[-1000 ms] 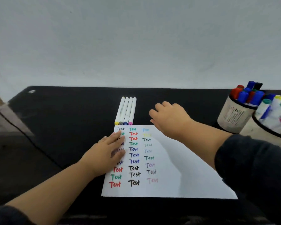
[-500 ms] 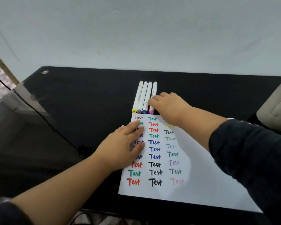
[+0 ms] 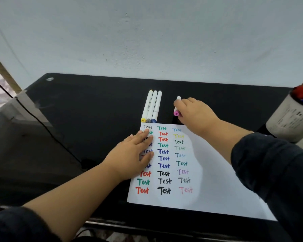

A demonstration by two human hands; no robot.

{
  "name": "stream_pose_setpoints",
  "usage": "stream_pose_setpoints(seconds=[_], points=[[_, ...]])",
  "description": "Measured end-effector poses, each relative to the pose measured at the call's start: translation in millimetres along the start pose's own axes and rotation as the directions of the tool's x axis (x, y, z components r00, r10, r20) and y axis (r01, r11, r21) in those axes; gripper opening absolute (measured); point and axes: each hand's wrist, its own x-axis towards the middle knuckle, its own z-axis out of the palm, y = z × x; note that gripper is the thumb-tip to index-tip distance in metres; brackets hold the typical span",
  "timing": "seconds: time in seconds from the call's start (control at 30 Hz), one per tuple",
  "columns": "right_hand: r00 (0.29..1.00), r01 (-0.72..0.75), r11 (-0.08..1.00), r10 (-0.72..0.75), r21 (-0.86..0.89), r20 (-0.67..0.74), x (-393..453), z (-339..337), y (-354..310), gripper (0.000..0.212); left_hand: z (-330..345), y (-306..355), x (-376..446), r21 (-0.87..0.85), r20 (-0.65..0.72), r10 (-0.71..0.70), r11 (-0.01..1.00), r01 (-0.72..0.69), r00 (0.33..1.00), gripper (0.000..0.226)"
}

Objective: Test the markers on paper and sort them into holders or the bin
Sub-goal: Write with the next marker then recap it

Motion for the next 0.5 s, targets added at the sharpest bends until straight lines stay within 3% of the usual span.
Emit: stream_pose_setpoints(seconds=[0.1,0.27,0.4,0.5], points=[[0.95,-0.192,0.926,0.258,0.325,-0.175,-22,-6,-3,0.019,-2,1,1,0.024,0.017,-0.01,1.0,0.01,1.0,0.059],[0.822,-0.25,0.562,0.554,0.789,-0.133,-60,-19,-21,0.009,-6,8,-2,0.102,0.018,-0.021,0.995,0.019,1.0,0.059],[0.706,-0.197,0.252,0.707,0.948,-0.041,-85,-30,-41,0.019,-5,18,-13,-0.032,-0.054,-0.088,0.996,0.086,0.995,0.056],[0.664,-0.152,0.062,0.745,0.986,0.055,-98,-35,-55,0.017,-2,30,-27,-0.23,-0.17,-0.151,0.967,0.11,0.974,0.056]])
